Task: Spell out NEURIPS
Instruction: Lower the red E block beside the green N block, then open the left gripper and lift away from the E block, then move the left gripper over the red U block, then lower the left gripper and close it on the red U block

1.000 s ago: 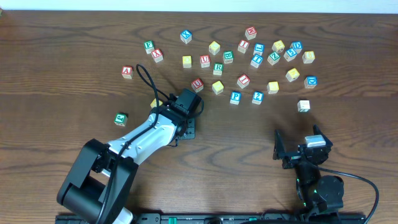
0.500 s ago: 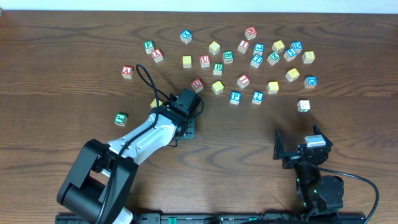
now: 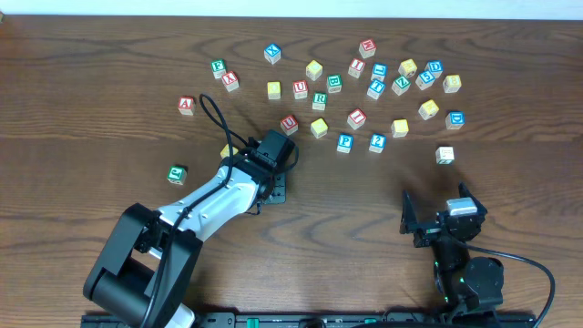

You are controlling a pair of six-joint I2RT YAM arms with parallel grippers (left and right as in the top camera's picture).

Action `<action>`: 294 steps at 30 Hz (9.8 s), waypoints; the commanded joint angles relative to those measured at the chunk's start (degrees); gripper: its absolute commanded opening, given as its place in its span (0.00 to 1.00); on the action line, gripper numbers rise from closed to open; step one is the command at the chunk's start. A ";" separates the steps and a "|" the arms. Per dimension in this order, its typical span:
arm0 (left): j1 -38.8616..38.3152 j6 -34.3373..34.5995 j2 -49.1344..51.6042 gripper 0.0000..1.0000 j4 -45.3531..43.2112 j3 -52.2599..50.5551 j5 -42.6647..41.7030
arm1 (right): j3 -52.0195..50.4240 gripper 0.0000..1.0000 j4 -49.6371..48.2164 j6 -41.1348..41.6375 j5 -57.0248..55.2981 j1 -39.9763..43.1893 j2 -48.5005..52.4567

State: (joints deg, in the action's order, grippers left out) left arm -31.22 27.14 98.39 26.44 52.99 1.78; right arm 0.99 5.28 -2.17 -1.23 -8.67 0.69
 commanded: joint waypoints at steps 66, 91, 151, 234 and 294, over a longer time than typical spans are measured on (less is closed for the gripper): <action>0.28 -0.50 1.46 0.41 -0.42 2.38 1.25 | -0.17 0.99 0.11 -0.68 -0.09 0.59 -0.31; 0.31 -2.10 -3.76 0.42 1.57 4.70 5.11 | -0.17 0.99 0.09 -0.68 -0.09 0.59 -0.31; 4.48 14.62 4.22 0.50 16.85 35.04 6.49 | -0.17 0.99 0.09 -0.68 -0.09 0.59 -0.31; 1.73 19.45 30.21 0.50 14.43 47.80 5.81 | -0.17 0.99 0.09 -0.68 -0.09 0.59 -0.31; 2.05 19.71 31.26 0.50 13.79 46.34 5.75 | -0.17 0.99 0.11 -0.68 -0.09 0.59 -0.31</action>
State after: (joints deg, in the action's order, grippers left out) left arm -29.41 46.52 128.20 40.18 99.72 7.22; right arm 0.99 5.28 -2.17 -1.23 -8.67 0.69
